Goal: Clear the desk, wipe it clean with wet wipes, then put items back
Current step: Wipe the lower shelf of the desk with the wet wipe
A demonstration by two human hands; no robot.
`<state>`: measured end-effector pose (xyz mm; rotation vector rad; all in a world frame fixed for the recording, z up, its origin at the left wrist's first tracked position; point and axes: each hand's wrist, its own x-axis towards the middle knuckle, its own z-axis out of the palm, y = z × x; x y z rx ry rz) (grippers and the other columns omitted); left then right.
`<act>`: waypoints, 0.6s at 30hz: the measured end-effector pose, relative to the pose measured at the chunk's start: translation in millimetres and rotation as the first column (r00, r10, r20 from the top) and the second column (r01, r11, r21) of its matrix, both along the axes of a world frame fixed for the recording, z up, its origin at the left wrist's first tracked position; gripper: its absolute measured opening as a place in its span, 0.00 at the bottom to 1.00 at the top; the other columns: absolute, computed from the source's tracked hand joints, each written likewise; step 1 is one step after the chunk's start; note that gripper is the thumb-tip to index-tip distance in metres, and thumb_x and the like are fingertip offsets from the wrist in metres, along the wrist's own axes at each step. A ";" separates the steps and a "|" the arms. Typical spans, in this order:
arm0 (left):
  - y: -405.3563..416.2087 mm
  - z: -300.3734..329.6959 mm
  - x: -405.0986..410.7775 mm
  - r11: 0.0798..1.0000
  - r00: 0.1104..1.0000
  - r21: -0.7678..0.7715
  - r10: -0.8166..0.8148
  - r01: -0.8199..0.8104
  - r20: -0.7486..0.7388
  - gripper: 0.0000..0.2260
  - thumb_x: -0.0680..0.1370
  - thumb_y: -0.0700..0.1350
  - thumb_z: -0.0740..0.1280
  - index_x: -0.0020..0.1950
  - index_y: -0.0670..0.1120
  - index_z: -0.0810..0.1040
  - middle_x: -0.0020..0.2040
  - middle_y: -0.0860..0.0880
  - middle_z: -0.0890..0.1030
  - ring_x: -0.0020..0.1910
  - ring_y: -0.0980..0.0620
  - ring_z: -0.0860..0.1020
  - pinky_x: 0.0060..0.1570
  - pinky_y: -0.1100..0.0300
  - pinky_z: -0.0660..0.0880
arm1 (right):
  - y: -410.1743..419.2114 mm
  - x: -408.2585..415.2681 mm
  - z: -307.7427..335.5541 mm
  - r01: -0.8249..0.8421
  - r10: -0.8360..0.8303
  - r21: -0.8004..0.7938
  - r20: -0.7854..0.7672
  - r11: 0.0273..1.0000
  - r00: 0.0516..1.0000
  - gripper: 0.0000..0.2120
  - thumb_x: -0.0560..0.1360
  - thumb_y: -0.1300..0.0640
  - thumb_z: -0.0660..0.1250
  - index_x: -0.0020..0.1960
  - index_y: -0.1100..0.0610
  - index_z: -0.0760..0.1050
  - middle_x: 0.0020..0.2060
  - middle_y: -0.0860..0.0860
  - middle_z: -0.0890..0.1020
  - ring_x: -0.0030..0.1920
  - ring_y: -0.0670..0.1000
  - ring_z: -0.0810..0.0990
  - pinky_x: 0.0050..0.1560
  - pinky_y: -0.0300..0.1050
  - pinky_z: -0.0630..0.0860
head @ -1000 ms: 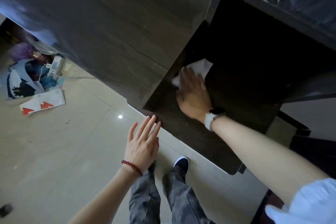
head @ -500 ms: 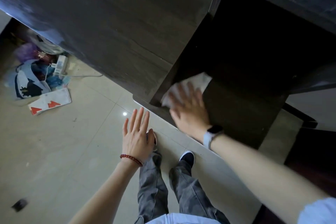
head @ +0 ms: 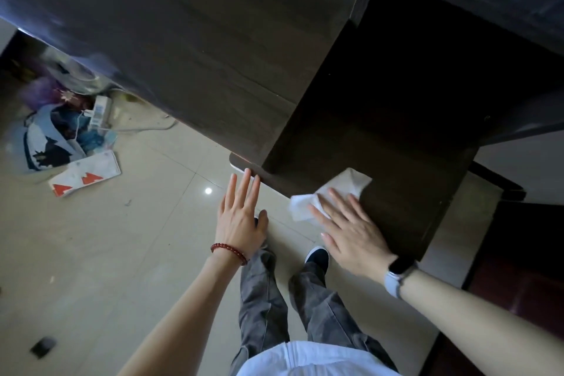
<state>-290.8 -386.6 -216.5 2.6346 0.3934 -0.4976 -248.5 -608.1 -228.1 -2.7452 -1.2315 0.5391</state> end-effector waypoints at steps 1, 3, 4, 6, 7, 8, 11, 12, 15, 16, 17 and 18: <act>1.8 0.8 -2.6 1.000 1.000 -0.011 0.011 -0.011 -0.002 0.29 0.77 0.46 0.59 0.74 0.47 0.49 0.76 0.46 0.48 0.74 0.47 0.41 0.73 0.48 0.49 | 22.6 3.0 -0.5 -0.028 0.028 0.016 0.001 0.999 1.000 0.25 0.75 0.51 0.50 0.71 0.56 0.61 0.71 0.53 0.64 0.73 0.56 0.57 0.70 0.55 0.51; 6.8 1.4 -13.3 0.996 0.997 -0.041 0.075 -0.075 -0.004 0.28 0.77 0.43 0.60 0.73 0.45 0.52 0.76 0.44 0.51 0.75 0.45 0.44 0.73 0.48 0.51 | 62.5 9.2 -1.8 -0.083 0.084 0.059 -0.023 0.995 0.996 0.24 0.75 0.52 0.50 0.67 0.58 0.68 0.70 0.52 0.68 0.71 0.55 0.63 0.68 0.54 0.54; 9.9 2.9 -19.7 0.991 0.992 -0.057 0.122 -0.122 0.002 0.27 0.76 0.43 0.60 0.73 0.44 0.54 0.75 0.43 0.53 0.75 0.44 0.46 0.73 0.48 0.52 | 76.4 12.7 -2.8 -0.117 0.119 0.061 -0.026 0.991 0.993 0.24 0.74 0.52 0.50 0.65 0.59 0.70 0.68 0.52 0.70 0.70 0.55 0.64 0.68 0.54 0.55; 18.0 6.4 -32.5 0.979 0.981 -0.066 0.195 -0.194 0.010 0.26 0.74 0.46 0.58 0.72 0.43 0.58 0.75 0.42 0.56 0.75 0.43 0.50 0.71 0.50 0.52 | 90.7 19.3 -6.4 -0.175 0.176 0.018 -0.005 0.984 0.984 0.24 0.74 0.53 0.49 0.64 0.59 0.72 0.67 0.52 0.72 0.69 0.55 0.66 0.68 0.53 0.55; 21.8 7.6 -38.5 0.976 0.978 -0.058 0.209 -0.208 0.009 0.27 0.73 0.47 0.57 0.72 0.43 0.59 0.74 0.41 0.58 0.74 0.43 0.51 0.70 0.51 0.52 | 92.8 19.7 -8.6 -0.189 0.189 0.006 0.008 0.982 0.982 0.24 0.73 0.54 0.49 0.64 0.59 0.72 0.67 0.53 0.72 0.69 0.55 0.66 0.69 0.53 0.54; 24.6 7.9 -43.0 0.977 0.978 -0.055 0.206 -0.206 0.002 0.27 0.73 0.47 0.56 0.71 0.43 0.59 0.74 0.41 0.58 0.74 0.43 0.53 0.70 0.51 0.53 | 93.5 19.2 -10.1 -0.190 0.190 0.003 0.013 0.982 0.982 0.24 0.73 0.54 0.49 0.65 0.59 0.71 0.67 0.53 0.72 0.70 0.55 0.66 0.69 0.53 0.52; 21.6 10.3 -42.9 0.984 0.987 -0.071 0.164 -0.163 0.001 0.25 0.74 0.44 0.58 0.71 0.42 0.60 0.73 0.40 0.61 0.73 0.41 0.55 0.70 0.46 0.57 | 92.3 15.2 -9.8 -0.170 0.169 0.025 0.039 0.985 0.985 0.25 0.73 0.54 0.50 0.68 0.58 0.67 0.69 0.53 0.69 0.71 0.55 0.63 0.70 0.52 0.49; 18.4 11.8 -39.0 0.985 0.988 -0.082 0.153 -0.152 0.014 0.25 0.74 0.43 0.60 0.71 0.42 0.61 0.72 0.39 0.62 0.73 0.40 0.56 0.70 0.45 0.58 | 87.1 13.4 -10.2 -0.158 0.156 0.039 0.051 0.987 0.986 0.25 0.74 0.54 0.50 0.69 0.58 0.66 0.70 0.53 0.68 0.71 0.56 0.62 0.70 0.52 0.51; 3.0 16.0 -23.3 0.993 0.995 -0.086 0.083 -0.077 0.062 0.24 0.73 0.37 0.65 0.69 0.41 0.64 0.70 0.38 0.66 0.71 0.37 0.61 0.68 0.43 0.61 | 43.4 -1.7 -11.3 -0.067 0.064 0.046 0.070 0.997 0.995 0.24 0.75 0.55 0.52 0.70 0.58 0.63 0.72 0.53 0.64 0.72 0.57 0.59 0.69 0.54 0.55; -4.1 16.8 -18.0 0.997 0.997 -0.072 0.035 -0.030 0.067 0.25 0.72 0.37 0.66 0.68 0.40 0.66 0.69 0.37 0.67 0.69 0.36 0.63 0.66 0.42 0.62 | 22.9 -10.5 -10.8 -0.016 0.013 0.028 0.077 0.999 0.997 0.24 0.76 0.55 0.51 0.71 0.58 0.61 0.72 0.53 0.62 0.73 0.57 0.56 0.70 0.54 0.54; -11.8 18.0 -12.9 0.998 0.996 -0.055 -0.015 0.019 0.084 0.25 0.71 0.36 0.67 0.67 0.40 0.67 0.68 0.37 0.69 0.68 0.35 0.66 0.64 0.41 0.64 | 1.4 -20.2 -9.7 0.050 -0.051 0.011 0.071 0.999 0.996 0.24 0.77 0.54 0.50 0.72 0.57 0.58 0.73 0.53 0.60 0.74 0.56 0.53 0.71 0.54 0.52; -20.9 19.5 -8.2 0.996 0.992 -0.045 -0.066 0.071 0.104 0.25 0.70 0.36 0.68 0.66 0.40 0.68 0.67 0.36 0.70 0.66 0.35 0.67 0.63 0.40 0.65 | -20.2 -30.0 -7.5 0.128 -0.128 -0.001 0.055 0.992 0.990 0.24 0.79 0.53 0.47 0.74 0.56 0.54 0.73 0.53 0.58 0.74 0.55 0.51 0.72 0.53 0.50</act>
